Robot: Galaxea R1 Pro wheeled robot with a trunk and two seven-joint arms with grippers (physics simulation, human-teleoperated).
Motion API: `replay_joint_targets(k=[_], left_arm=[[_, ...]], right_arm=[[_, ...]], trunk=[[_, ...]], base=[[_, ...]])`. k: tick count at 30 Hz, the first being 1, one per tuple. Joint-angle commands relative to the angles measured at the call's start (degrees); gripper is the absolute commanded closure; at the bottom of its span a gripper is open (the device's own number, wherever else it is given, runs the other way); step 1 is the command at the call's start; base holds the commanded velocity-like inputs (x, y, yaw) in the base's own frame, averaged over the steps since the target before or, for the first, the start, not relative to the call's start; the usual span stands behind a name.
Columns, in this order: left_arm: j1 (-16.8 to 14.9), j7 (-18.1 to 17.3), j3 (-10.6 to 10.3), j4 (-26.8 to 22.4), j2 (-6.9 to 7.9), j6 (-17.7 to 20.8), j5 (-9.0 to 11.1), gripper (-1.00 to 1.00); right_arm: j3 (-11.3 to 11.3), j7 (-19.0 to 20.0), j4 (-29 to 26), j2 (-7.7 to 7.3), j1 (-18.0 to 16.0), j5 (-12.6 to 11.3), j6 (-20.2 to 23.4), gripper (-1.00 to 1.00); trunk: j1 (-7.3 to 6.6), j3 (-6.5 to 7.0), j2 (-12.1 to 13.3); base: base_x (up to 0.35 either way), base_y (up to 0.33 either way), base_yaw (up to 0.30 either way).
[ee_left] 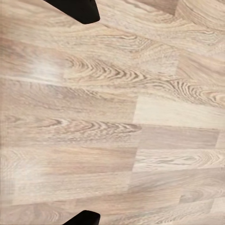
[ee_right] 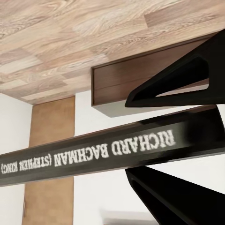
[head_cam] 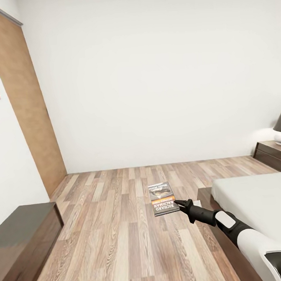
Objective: In the bedroom, move the book from the bed onto either nightstand, and place the two sandals side by side next to the bed.
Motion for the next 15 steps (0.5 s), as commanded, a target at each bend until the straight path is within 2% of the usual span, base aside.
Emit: replay_joint_targets(k=[1, 15], left_arm=[[-0.04, -0.60, 0.08, 0.07, 0.01, 0.03, 0.60, -1.00], [-0.04, -0.60, 0.08, 0.07, 0.01, 0.03, 0.60, -1.00]], right_arm=[[-0.02, 0.14, -0.01, -0.03, -0.05, -0.57, 0.32, 1.00], [-0.02, 0.25, 0.38, 0.06, -0.05, -0.56, 0.24, 1.00]], trunk=[[0.01, -0.06, -0.03], [0.01, -0.06, -0.03]], base=[[0.175, 0.000, 0.000], [0.175, 0.000, 0.000]])
